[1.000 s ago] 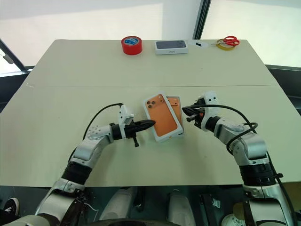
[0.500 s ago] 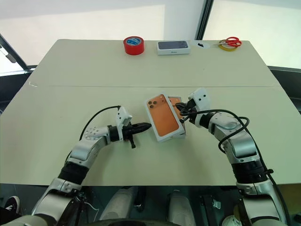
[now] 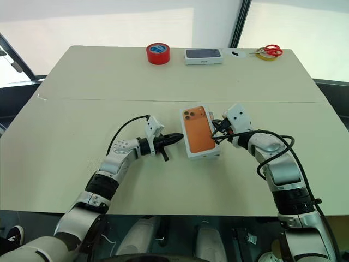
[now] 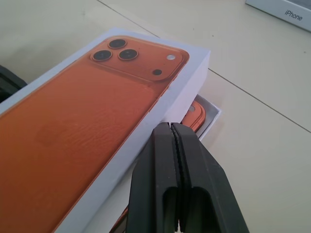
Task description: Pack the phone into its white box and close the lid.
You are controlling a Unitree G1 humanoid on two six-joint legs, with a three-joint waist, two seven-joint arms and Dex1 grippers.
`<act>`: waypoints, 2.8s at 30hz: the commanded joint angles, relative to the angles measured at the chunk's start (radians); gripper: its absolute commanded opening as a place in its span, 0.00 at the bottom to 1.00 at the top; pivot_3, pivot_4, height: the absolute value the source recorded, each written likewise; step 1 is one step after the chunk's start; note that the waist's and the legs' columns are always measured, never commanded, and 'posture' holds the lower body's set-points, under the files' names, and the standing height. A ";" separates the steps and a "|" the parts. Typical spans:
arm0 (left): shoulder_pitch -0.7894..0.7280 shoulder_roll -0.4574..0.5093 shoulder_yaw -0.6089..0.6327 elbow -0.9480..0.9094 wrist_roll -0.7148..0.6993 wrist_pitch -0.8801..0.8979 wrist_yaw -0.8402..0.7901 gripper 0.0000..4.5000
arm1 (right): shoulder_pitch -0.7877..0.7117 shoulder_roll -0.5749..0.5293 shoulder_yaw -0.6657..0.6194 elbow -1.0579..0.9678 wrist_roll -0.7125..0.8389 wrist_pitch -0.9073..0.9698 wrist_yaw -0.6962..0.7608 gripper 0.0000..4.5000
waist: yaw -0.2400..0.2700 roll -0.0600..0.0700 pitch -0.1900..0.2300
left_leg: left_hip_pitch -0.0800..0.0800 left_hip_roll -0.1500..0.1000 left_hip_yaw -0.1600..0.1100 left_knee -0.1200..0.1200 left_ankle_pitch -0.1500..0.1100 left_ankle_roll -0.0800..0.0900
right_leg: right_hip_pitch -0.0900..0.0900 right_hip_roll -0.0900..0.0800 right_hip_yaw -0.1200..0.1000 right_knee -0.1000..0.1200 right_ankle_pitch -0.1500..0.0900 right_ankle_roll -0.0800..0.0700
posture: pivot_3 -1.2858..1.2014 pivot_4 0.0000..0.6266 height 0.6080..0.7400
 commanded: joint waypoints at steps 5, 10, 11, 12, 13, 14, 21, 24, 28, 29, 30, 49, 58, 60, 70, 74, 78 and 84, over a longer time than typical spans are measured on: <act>-0.014 -0.028 -0.015 0.020 0.029 -0.034 0.014 0.00 | 0.005 -0.009 -0.010 -0.004 -0.041 -0.044 0.027 0.01 | 0.003 0.000 0.000 | 0.000 0.000 0.000 0.000 -0.001 -0.001 | 0.000 0.000 0.000 0.000 0.000 0.000 | 0.52 0.24 0.99; -0.028 -0.039 -0.013 0.034 0.045 -0.064 0.029 0.00 | 0.005 -0.021 -0.031 0.003 -0.050 -0.049 0.037 0.01 | 0.005 0.000 0.000 | 0.000 0.000 0.000 0.001 -0.001 -0.001 | 0.000 0.000 0.000 0.000 0.000 0.000 | 0.52 0.24 0.99; -0.033 -0.044 -0.008 0.039 0.038 -0.058 0.027 0.00 | 0.005 -0.025 -0.032 0.006 -0.055 -0.052 0.040 0.01 | 0.004 0.000 0.000 | 0.000 0.000 0.000 0.001 -0.001 -0.001 | 0.000 0.000 0.000 0.000 0.000 0.000 | 0.52 0.24 0.99; -0.035 -0.046 -0.008 0.039 0.039 -0.067 0.028 0.00 | 0.007 -0.028 -0.034 0.005 -0.058 -0.052 0.042 0.01 | 0.004 0.000 0.000 | 0.000 0.000 0.000 0.001 -0.001 -0.001 | 0.000 0.000 0.000 0.000 0.000 0.000 | 0.52 0.24 0.99; -0.036 -0.049 -0.010 0.033 0.038 -0.065 0.025 0.00 | 0.009 -0.035 -0.035 0.003 -0.062 -0.054 0.046 0.01 | 0.004 0.000 0.000 | -0.001 0.000 0.000 0.001 -0.001 -0.001 | 0.000 0.000 0.000 0.000 0.000 0.000 | 0.52 0.24 0.99; -0.038 -0.046 -0.018 0.030 0.046 -0.064 0.023 0.00 | 0.011 -0.039 -0.040 0.002 -0.061 -0.053 0.049 0.01 | 0.004 0.000 0.000 | -0.001 0.000 0.000 0.001 -0.001 -0.001 | 0.000 0.000 0.000 0.000 0.000 0.000 | 0.52 0.24 0.99; -0.032 -0.054 -0.024 0.029 0.057 -0.060 0.025 0.00 | 0.019 -0.046 -0.027 0.019 -0.096 -0.078 0.048 0.01 | 0.004 0.000 0.000 | -0.001 0.000 0.000 0.001 -0.001 -0.001 | 0.000 0.000 0.000 0.000 0.000 0.000 | 0.52 0.24 0.99; -0.042 -0.062 -0.011 0.042 0.052 -0.053 0.039 0.00 | 0.010 -0.029 -0.041 0.030 -0.093 -0.071 0.035 0.01 | 0.004 0.000 0.000 | -0.001 0.000 0.000 0.001 -0.001 -0.001 | 0.000 0.000 0.000 0.000 0.000 0.000 | 0.52 0.24 0.99; -0.063 -0.075 0.002 0.055 0.046 -0.029 0.051 0.00 | -0.016 0.000 -0.021 0.040 -0.104 -0.075 0.019 0.01 | 0.003 0.000 0.000 | -0.001 0.000 0.000 0.001 -0.001 0.000 | 0.000 0.000 0.000 0.000 0.000 0.000 | 0.52 0.24 0.99; -0.063 -0.076 -0.003 0.057 0.055 -0.039 0.053 0.00 | -0.026 0.010 -0.017 0.047 -0.108 -0.074 0.014 0.01 | 0.002 0.000 0.000 | -0.001 0.000 0.000 0.001 -0.001 0.000 | 0.000 0.000 0.000 0.000 0.000 0.000 | 0.52 0.24 0.99; -0.063 -0.077 -0.005 0.059 0.060 -0.049 0.054 0.00 | -0.032 0.015 -0.011 0.056 -0.117 -0.079 0.011 0.01 | 0.002 0.000 0.000 | -0.001 0.000 0.000 0.001 0.000 0.000 | -0.001 0.000 0.000 0.000 0.000 0.000 | 0.52 0.24 0.99; -0.049 -0.058 0.080 -0.122 -0.038 0.037 0.070 0.00 | -0.081 0.031 -0.108 0.109 -0.080 -0.140 0.015 0.01 | 0.001 0.000 0.001 | -0.001 -0.001 0.000 0.001 0.000 -0.001 | -0.001 0.000 0.000 0.001 0.000 0.000 | 0.52 0.24 0.99; -0.130 -0.064 -0.058 0.009 0.108 -0.003 0.085 0.00 | 0.031 -0.041 0.029 0.005 -0.103 -0.182 0.201 0.01 | 0.004 0.000 0.000 | -0.001 -0.001 0.000 0.002 -0.001 0.000 | 0.000 0.000 0.000 0.000 0.000 0.000 | 0.52 0.24 0.99; -0.120 -0.059 -0.088 0.031 0.131 0.012 0.075 0.00 | 0.042 -0.051 0.062 0.022 -0.161 -0.198 0.175 0.01 | 0.001 0.000 0.000 | -0.001 -0.002 0.000 0.002 -0.001 0.001 | 0.000 0.000 0.000 0.001 0.000 0.000 | 0.52 0.24 0.99; -0.074 -0.018 -0.050 -0.027 0.091 0.052 0.026 0.30 | 0.024 -0.008 -0.004 0.026 -0.087 -0.105 0.169 0.31 | 0.002 0.000 -0.003 | 0.001 -0.001 0.000 0.003 -0.003 -0.001 | 0.003 0.000 0.000 0.000 0.000 0.000 | 0.52 0.24 0.99; -0.040 0.063 0.020 -0.163 0.021 0.085 -0.018 0.76 | 0.020 -0.017 -0.088 -0.013 0.025 -0.105 0.226 0.77 | 0.001 0.000 -0.002 | 0.000 -0.001 0.000 0.002 -0.003 -0.001 | 0.001 0.000 0.000 0.000 0.000 0.000 | 0.52 0.24 0.99; 0.028 0.190 0.103 -0.323 -0.062 0.157 -0.066 0.99 | 0.108 -0.080 -0.168 -0.100 0.162 -0.099 0.369 1.00 | 0.001 0.001 -0.001 | -0.002 -0.001 0.000 0.001 -0.003 -0.001 | -0.001 0.000 0.000 0.000 0.000 0.000 | 0.52 0.24 0.99; 0.202 0.434 0.244 -0.474 -0.139 0.211 -0.145 0.99 | 0.209 -0.215 -0.312 -0.048 0.192 -0.201 0.483 1.00 | -0.002 0.002 -0.001 | 0.000 -0.001 0.000 0.001 -0.003 -0.001 | 0.000 -0.001 0.001 -0.001 0.000 0.000 | 0.52 0.24 0.99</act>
